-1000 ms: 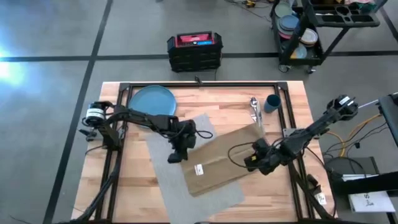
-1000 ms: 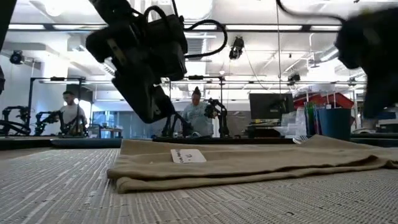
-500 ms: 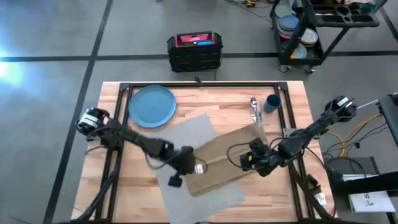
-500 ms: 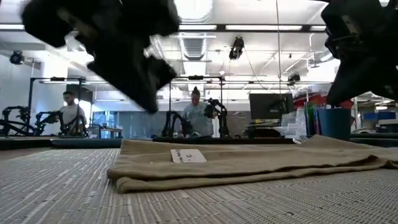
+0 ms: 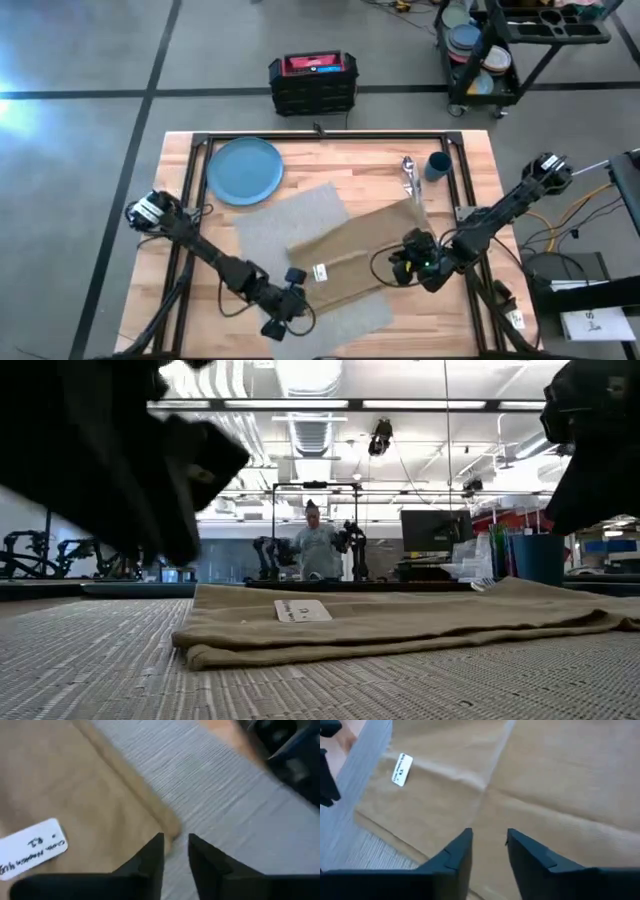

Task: Set table place
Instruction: Fold the brown table napkin

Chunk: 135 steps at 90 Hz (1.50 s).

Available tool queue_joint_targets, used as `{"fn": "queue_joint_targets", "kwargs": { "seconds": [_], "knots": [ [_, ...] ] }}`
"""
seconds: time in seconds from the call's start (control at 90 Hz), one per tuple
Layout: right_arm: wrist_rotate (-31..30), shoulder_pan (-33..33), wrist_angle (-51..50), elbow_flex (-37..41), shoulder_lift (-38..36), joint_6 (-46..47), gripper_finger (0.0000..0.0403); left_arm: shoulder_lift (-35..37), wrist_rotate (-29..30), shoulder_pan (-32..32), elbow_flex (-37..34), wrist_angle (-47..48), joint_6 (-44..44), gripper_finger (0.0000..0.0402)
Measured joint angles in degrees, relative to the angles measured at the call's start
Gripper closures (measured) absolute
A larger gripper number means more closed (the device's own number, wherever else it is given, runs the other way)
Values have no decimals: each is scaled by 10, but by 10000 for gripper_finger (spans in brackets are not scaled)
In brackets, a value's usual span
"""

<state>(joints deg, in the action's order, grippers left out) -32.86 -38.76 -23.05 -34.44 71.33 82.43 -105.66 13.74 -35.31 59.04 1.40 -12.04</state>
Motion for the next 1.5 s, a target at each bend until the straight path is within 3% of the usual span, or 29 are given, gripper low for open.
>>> {"fn": "queue_joint_targets", "kwargs": {
  "seconds": [0.156, 0.578, 0.678, 1.111, 1.5],
  "knots": [
    [-2, 0, 0, 0, 0, 8, 250, -32, 46, 2, 31, -5, 45, 272],
    [-2, 0, 0, 0, 0, 14, 277, -42, -5, 3, 108, 113, 52, 275],
    [-2, 0, -1, 0, 0, 9, 286, -44, -28, 1, 104, 121, 42, 280],
    [-2, 0, -2, 0, 0, 4, 298, -45, -13, 2, 77, 115, 19, 303],
    [-2, 0, -2, 0, 0, 0, 300, -48, -7, 5, 68, 102, 14, 288]
  ]
}}
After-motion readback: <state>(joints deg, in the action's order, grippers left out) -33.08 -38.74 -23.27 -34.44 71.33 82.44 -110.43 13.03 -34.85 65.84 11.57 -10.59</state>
